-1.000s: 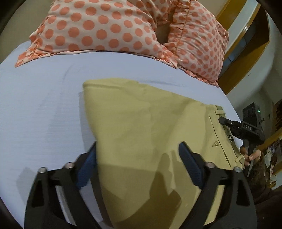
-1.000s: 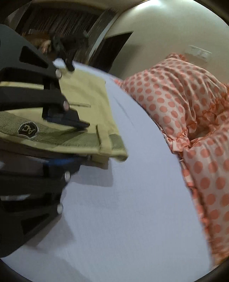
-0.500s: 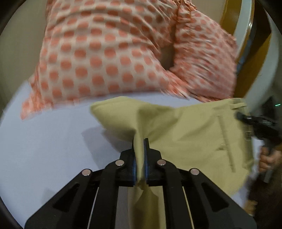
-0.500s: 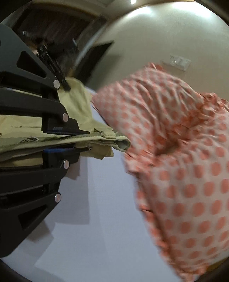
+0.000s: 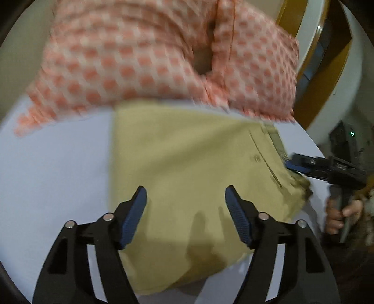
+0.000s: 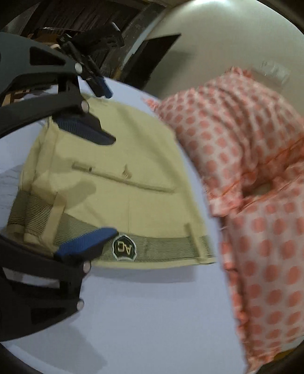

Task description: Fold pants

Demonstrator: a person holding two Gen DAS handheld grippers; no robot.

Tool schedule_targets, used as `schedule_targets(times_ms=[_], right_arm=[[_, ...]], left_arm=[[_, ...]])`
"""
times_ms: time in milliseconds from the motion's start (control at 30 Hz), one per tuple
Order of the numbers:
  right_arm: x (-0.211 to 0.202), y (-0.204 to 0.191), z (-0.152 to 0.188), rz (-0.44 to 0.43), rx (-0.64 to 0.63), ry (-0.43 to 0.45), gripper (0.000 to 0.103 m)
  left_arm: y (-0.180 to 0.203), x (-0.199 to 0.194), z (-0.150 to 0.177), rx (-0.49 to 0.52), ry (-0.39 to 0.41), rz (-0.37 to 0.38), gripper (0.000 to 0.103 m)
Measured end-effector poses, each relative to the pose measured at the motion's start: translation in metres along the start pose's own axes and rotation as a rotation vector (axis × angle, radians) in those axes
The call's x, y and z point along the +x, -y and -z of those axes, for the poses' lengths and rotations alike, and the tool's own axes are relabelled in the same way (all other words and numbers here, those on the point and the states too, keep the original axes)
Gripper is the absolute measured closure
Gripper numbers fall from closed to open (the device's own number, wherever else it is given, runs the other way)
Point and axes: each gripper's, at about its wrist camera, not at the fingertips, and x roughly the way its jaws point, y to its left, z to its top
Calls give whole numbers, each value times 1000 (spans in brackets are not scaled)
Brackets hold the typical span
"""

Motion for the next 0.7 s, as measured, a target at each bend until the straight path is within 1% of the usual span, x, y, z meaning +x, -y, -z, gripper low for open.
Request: schedule_targets(times_ms=[33, 67, 100, 133, 167, 200, 233, 267, 300, 333, 367, 433, 467, 500, 600, 633, 700], right_arm=[[1, 2, 0, -2, 11, 30, 25], [1, 0, -1, 9, 18, 25, 25], [-1, -2, -2, 42, 29, 21, 25], [-5, -4, 0, 87, 32, 27, 25], [-17, -11, 9, 177, 12, 56, 20], [-25, -18, 15, 242, -14, 78, 15], [-35, -26, 25, 300, -52, 105, 4], [-44, -31, 37, 335, -87, 130, 1], [-56, -39, 53, 360, -129, 161, 1], [-62, -44, 66, 363, -155, 171, 1], [-66, -53, 84, 346, -188, 164, 1], [-62, -63, 106, 311, -233, 137, 1], [-55, -71, 120, 308, -265, 116, 1], [-49, -74, 128, 324, -282, 100, 1], [-25, -84, 141, 378, -319, 51, 1], [-22, -84, 143, 399, -323, 51, 1], [-15, -84, 146, 438, -327, 51, 1]], left_arm=[[-4, 20, 2, -37, -71, -25, 34], [0, 18, 3, -16, -23, -54, 31], [4, 18, 2, -3, -36, -104, 31], [7, 17, 4, -4, -58, -138, 31], [10, 11, 8, -10, -52, -142, 28], [13, 2, 14, -11, -42, -142, 25], [17, -11, 24, -9, -32, -139, 19], [20, -22, 33, -5, -22, -140, 13], [23, -34, 45, 0, -8, -157, 6], [24, -41, 56, -1, 4, -185, 3], [29, -53, 72, -2, 21, -216, 2], [32, -63, 93, -1, 28, -216, 2], [32, -65, 103, -7, 26, -218, 2], [35, -64, 110, -8, 20, -233, 2], [36, -54, 115, 9, 3, -294, 2], [37, -51, 118, 17, 0, -315, 2], [36, -43, 119, 18, -21, -325, 2]])
